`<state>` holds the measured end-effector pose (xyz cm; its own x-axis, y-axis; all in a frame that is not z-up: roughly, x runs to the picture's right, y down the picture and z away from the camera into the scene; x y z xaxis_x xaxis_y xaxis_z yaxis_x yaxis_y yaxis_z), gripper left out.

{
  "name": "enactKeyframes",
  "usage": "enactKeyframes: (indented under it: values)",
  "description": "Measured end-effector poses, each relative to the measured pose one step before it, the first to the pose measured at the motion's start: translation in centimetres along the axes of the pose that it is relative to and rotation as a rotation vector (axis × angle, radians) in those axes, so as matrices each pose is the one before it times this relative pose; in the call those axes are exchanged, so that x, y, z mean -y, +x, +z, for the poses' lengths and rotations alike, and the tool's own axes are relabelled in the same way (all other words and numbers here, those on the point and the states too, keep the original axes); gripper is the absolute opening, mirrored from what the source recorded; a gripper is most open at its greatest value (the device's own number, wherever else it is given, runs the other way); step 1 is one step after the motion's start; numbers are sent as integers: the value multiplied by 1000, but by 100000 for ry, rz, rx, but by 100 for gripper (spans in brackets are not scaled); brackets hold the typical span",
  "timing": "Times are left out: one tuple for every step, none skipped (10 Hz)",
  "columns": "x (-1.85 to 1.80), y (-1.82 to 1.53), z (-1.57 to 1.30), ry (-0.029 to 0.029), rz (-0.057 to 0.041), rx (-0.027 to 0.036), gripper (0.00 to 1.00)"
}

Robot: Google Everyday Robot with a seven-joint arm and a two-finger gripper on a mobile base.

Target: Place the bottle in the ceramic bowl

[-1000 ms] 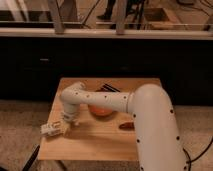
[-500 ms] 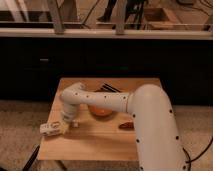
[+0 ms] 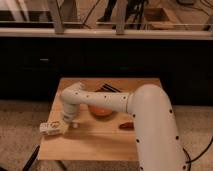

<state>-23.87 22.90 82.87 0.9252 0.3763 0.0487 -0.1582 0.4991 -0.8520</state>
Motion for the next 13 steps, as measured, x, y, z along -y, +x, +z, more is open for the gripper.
enactKeyframes:
  values:
    - [-43,37,-39,-115,-21,-101,1]
    - [-74,41,-42,-127,-80,-177,1]
    - [3,16,-19,-16,43,-27,1]
    - [-43,-40,3,50,-209,-168,1]
    - [-232,-174,-46,281,-1095,-1029,1]
    - [-160,-17,-11,-18,-543,-856,1]
    - [-152,-367,-93,163,-551,261,1]
    - [12,-22,-5,131,-32,61,1]
    - [-20,-44,-7,104,-123,-50,1]
    - [-72,41,-190,491,-200,-454,1]
    - [-144,-121,-175,613,-137,-575,1]
    - [-272,-390,-635,994,-368,-461,1]
    - [-249,-209,-354,198,-341,-465,1]
